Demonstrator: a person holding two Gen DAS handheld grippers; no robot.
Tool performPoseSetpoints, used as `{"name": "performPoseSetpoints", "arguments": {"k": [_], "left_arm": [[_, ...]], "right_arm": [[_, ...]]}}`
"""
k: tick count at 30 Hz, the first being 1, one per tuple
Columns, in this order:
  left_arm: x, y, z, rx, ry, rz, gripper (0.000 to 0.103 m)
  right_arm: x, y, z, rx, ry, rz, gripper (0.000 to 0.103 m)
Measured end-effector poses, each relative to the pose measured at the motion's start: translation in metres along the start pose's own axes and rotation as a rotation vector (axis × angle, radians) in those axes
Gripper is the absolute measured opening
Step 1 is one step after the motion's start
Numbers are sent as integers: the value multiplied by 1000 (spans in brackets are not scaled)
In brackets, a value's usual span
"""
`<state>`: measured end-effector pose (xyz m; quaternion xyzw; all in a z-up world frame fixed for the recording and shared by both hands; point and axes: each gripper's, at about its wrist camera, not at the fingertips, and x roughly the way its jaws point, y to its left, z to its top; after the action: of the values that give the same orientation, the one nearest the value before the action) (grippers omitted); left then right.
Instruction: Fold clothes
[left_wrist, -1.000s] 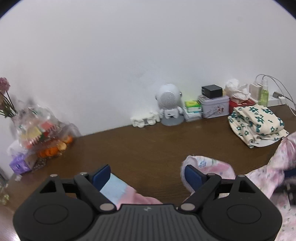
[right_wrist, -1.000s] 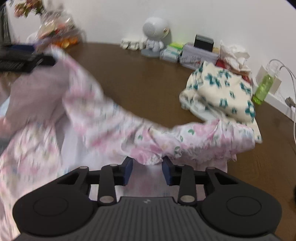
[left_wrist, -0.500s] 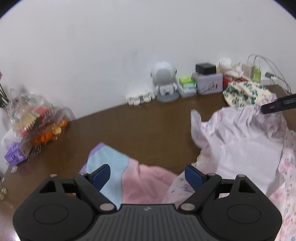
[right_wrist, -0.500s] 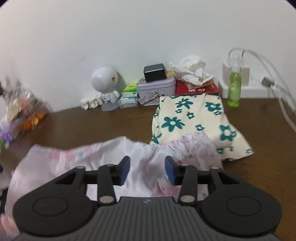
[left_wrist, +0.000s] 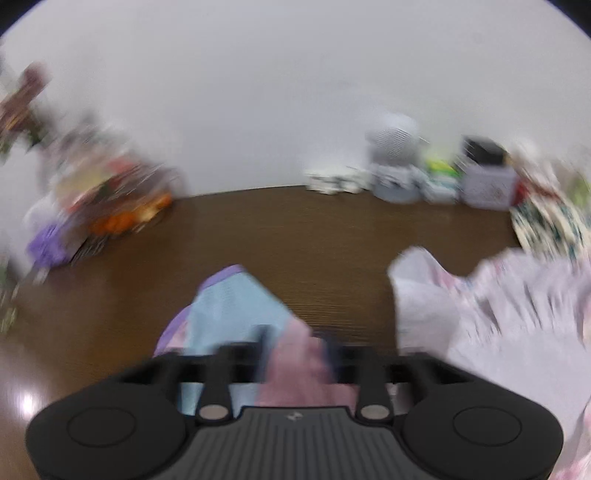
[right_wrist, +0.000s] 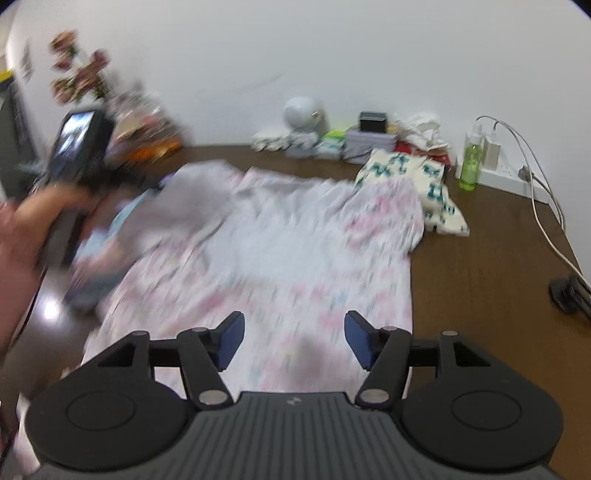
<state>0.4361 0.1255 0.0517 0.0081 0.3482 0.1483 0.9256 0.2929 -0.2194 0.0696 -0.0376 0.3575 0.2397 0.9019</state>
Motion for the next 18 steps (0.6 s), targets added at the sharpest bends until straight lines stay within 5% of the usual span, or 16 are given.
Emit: {"name": "performPoseSetpoints", "arguments": {"k": [4,12,18], "left_arm": [[-36,23,-9,16,-60,39,85],[-102,1,-78,289,2,-240,86],[-127,-46,-132,499,-17,-296,86]], "right_arm": [[-36,13,-42,-30,26,11,65],[-61,14,-110,61,81,17,66],[-67,15,-139,121,90,13,66]]}}
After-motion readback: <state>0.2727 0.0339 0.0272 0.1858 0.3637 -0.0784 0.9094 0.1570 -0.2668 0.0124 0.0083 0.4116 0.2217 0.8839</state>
